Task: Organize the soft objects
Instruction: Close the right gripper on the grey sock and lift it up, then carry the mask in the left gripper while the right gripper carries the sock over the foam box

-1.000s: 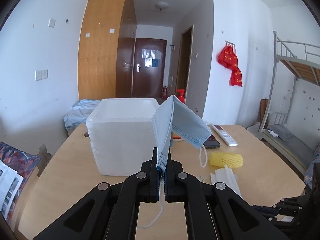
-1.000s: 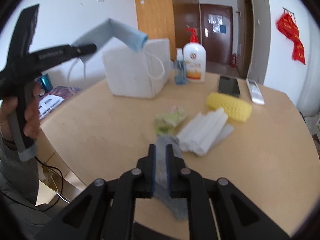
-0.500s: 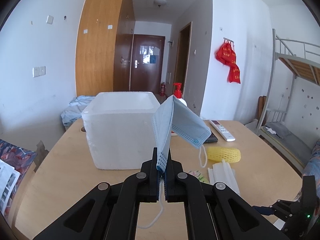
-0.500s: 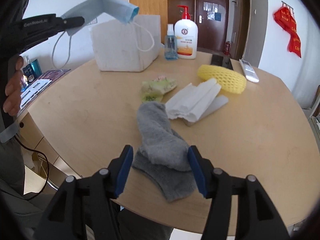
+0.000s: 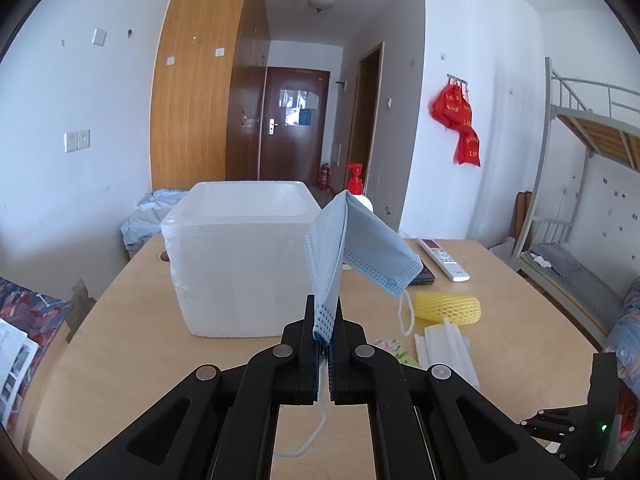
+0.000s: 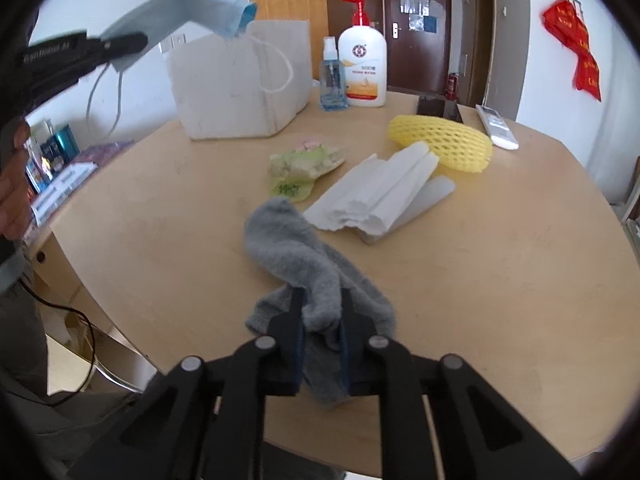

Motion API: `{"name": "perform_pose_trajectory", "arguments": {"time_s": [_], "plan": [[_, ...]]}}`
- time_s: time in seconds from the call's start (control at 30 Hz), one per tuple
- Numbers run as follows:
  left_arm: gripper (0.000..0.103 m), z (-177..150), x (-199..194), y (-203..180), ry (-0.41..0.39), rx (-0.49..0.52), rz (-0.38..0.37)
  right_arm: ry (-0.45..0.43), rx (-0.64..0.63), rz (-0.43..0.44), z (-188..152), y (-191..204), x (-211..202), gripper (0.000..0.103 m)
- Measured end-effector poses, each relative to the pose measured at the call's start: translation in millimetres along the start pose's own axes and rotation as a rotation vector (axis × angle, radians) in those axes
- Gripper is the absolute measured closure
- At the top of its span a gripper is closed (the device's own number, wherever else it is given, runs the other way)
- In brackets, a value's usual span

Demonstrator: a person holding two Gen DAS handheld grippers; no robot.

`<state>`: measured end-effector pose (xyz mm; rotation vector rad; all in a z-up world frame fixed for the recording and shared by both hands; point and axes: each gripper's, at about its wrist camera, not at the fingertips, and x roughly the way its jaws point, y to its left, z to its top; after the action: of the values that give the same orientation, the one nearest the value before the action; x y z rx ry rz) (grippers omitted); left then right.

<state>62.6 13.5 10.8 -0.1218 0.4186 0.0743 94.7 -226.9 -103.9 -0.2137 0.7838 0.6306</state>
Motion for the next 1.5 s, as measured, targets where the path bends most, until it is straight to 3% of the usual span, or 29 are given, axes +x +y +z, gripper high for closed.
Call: {"name": "perform_pose_trajectory", "arguments": {"time_s": [0.33,0.57,1.13,1.5], "plan": [[0.1,4,-9,2,-0.022,-0.008,0.001,-0.188,0.016,0.039,30,6,-48,0.087],[0.1,8,-24,5,-0.056,-0.004,0.02,-0.268,0.019,0.082,53,13,-60,0.087],[0.1,8,-55,37,-0.102,-0.028,0.148,-0.352,-0.038,0.206,90,48,-55,0.087],[0.1,11,-60,54,-0.109,-0.055,0.183,-0.381,-0.05,0.244,104,63,-56,0.087]]}}
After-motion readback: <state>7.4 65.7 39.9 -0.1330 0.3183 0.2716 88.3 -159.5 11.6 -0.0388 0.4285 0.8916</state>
